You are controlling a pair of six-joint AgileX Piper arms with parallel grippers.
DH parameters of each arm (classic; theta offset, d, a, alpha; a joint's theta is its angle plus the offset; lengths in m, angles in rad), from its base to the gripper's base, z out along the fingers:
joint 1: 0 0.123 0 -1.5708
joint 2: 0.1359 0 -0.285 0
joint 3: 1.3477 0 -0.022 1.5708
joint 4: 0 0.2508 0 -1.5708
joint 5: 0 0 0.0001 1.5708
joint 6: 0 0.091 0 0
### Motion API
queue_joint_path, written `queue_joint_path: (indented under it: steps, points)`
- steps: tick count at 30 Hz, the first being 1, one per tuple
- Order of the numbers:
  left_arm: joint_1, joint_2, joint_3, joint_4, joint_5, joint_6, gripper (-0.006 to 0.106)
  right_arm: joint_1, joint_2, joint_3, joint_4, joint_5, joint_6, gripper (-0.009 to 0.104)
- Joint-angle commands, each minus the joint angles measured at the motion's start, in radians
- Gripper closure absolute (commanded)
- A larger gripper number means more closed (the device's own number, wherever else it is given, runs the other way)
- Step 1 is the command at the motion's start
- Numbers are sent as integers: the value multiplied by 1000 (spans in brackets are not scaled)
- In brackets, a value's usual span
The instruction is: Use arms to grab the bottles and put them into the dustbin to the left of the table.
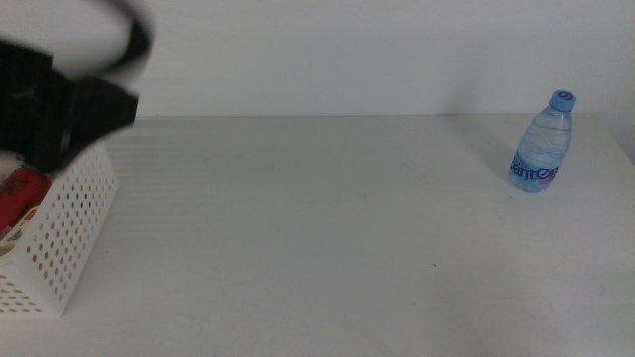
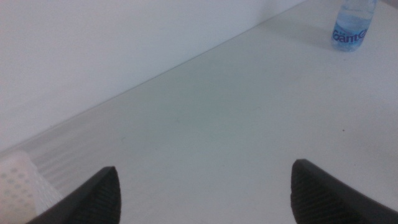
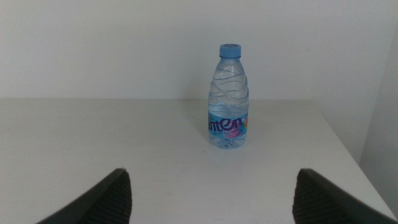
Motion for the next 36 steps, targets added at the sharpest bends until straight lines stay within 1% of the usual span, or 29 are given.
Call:
queue_joint_path:
  steps: [1, 3, 9, 17, 20, 25, 28, 31, 36]
  points:
    - [-8, -84, 71, -47, -133, -14, 10, -8, -27, -7, -9, -78, -5, 27]
    - [-8, -147, 147, -71, -135, -14, 10, -8, -27, -7, -9, -78, -5, 27]
    - [-8, -274, 284, -61, -136, -13, 10, -8, -27, -7, -9, -78, -5, 27]
    - [-8, -320, 314, -80, -61, -11, 10, -8, -27, -7, -9, -78, -5, 27]
    - [-8, -342, 350, -74, -98, -12, 10, -8, -27, -7, -9, -78, -5, 27]
    - [-8, -413, 485, -52, -218, -47, 10, -8, -27, -7, -9, -78, -5, 27]
    - [-10, -453, 545, -11, -255, -117, 10, -8, -27, -7, -9, -78, -5, 27]
    - [-41, -470, 567, 64, -255, -199, 10, -8, -27, -7, -9, -78, -5, 27]
    - [-164, -470, 567, 180, -271, -288, 10, -8, -27, -7, -9, -78, -5, 27]
